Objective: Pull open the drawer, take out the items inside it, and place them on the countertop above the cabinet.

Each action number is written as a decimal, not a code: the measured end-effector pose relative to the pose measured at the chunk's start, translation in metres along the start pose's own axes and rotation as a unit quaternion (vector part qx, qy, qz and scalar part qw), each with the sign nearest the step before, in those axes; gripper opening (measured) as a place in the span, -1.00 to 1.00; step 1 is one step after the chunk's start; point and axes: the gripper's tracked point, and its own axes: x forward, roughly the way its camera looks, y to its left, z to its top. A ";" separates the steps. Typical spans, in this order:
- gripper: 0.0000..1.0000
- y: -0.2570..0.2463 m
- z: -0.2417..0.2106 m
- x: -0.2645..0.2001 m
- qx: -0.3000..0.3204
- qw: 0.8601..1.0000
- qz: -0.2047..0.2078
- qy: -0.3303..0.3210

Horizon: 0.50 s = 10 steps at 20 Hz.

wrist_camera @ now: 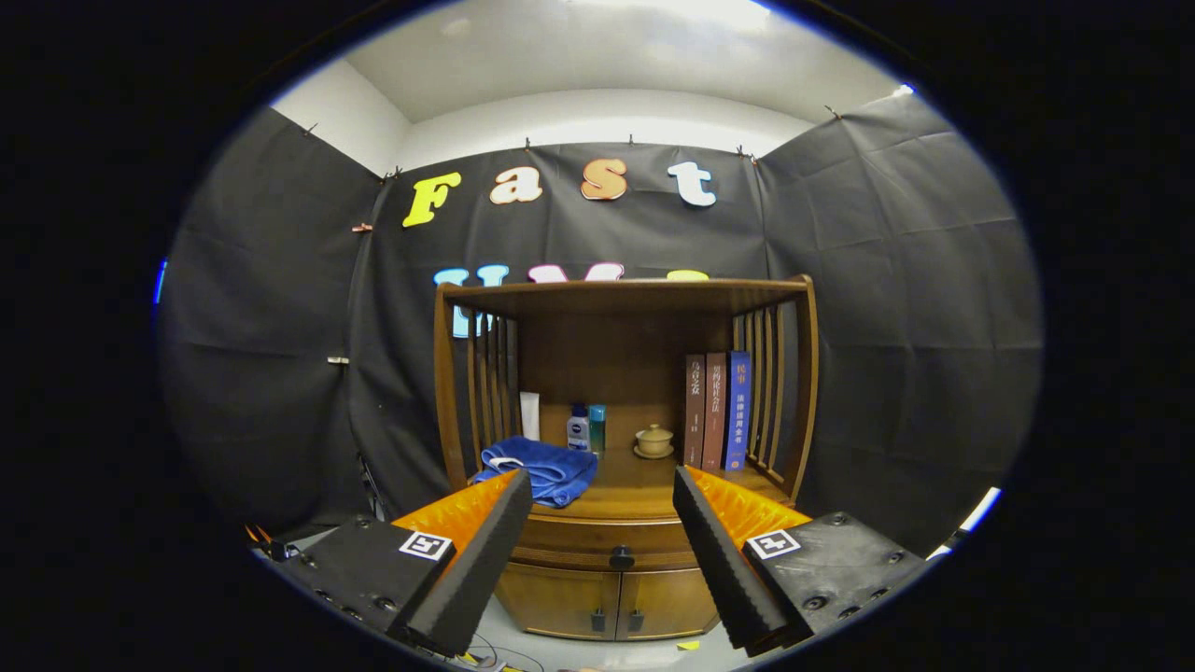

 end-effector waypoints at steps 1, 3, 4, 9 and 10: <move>0.98 0.000 -0.009 0.006 0.001 1.000 0.000 0.005; 0.98 -0.001 -0.030 0.020 -0.003 1.000 -0.003 0.017; 0.98 -0.001 -0.042 0.027 -0.005 1.000 -0.002 0.024; 0.98 -0.003 -0.100 0.067 0.009 0.999 0.002 0.053; 0.98 -0.004 -0.111 0.076 0.015 0.998 0.001 0.059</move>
